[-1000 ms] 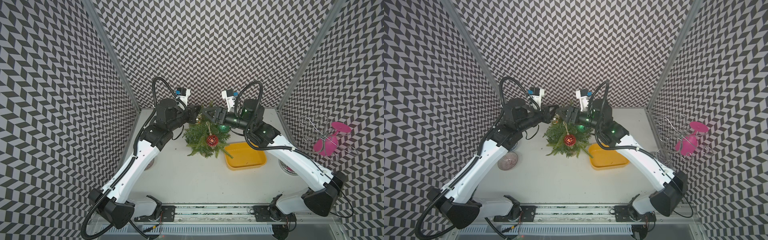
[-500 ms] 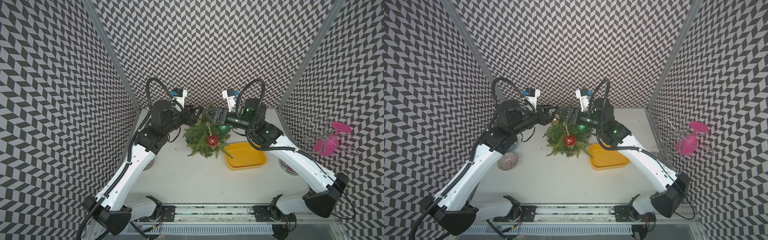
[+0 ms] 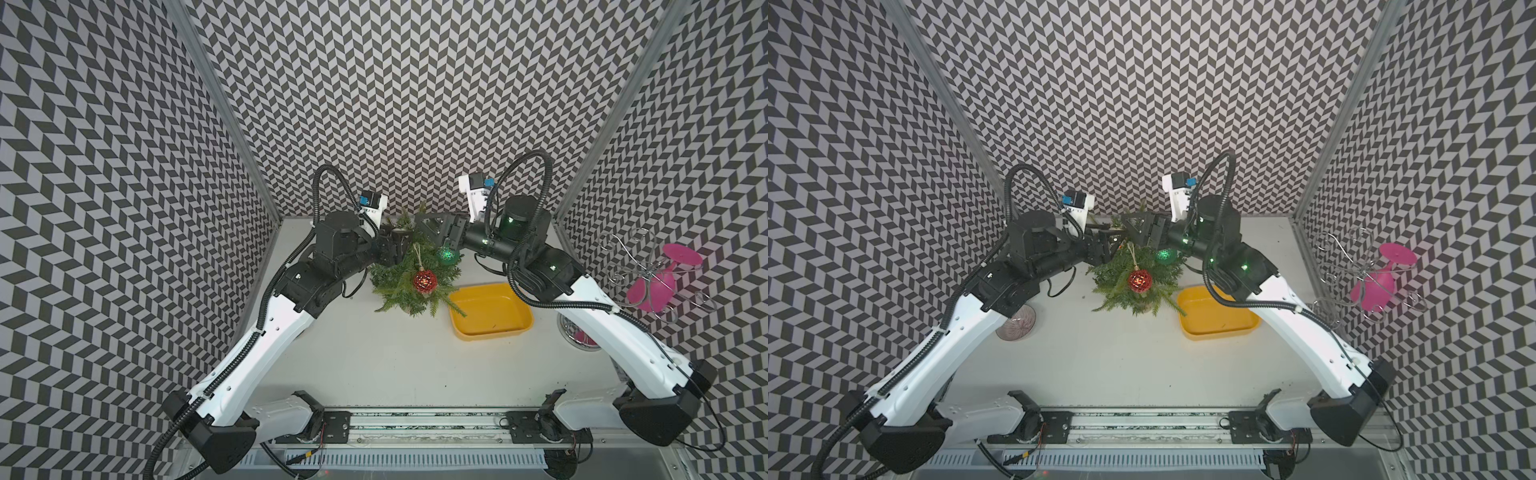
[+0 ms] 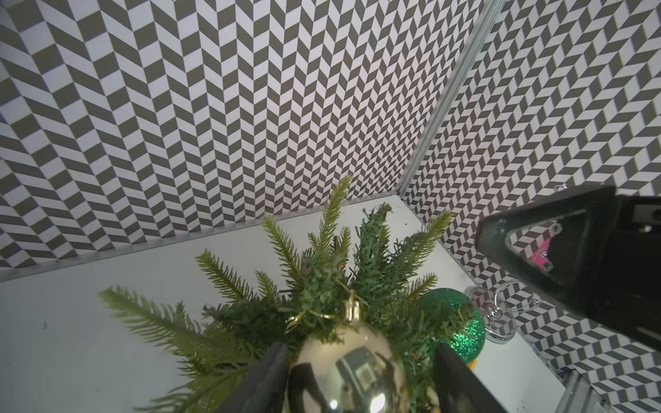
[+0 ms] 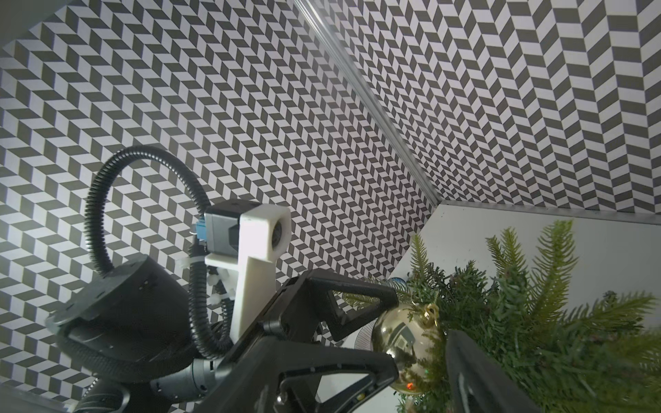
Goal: Decorate the small christmas tree with ornaments
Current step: Hang an ornament on the christmas tree.
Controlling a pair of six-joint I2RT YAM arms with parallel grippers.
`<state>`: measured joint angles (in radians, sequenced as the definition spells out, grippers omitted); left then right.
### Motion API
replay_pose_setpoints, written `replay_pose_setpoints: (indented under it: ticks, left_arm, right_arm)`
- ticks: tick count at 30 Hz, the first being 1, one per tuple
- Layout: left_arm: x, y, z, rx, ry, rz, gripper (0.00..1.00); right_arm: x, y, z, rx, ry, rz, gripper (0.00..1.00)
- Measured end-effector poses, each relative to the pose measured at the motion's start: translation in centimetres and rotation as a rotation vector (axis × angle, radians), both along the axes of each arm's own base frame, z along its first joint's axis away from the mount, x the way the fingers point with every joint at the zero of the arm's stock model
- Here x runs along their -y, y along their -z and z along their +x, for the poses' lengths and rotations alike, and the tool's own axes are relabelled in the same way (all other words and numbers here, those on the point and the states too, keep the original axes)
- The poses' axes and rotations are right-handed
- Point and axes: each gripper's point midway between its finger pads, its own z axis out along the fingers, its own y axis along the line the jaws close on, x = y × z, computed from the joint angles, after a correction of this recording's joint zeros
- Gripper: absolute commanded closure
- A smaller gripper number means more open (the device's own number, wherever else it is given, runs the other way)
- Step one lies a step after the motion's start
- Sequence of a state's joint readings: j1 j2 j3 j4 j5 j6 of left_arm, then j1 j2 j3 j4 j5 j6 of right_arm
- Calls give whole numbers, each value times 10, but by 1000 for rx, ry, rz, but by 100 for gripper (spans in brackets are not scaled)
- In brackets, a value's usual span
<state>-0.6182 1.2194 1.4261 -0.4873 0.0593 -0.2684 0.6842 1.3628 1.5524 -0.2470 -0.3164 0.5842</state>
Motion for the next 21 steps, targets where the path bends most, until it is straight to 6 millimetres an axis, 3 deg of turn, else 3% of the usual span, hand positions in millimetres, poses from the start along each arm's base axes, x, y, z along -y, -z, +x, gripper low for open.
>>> replay_pose_setpoints:
  ticks: [8, 21]
  left_arm:
    - [-14, 15, 8, 4, -130, 110, 39]
    - [-38, 10, 12, 35, -244, 152, 42]
  right_arm:
    - [3, 2, 2, 7, 23, -17, 25]
    - [19, -19, -8, 55, 57, 8, 24]
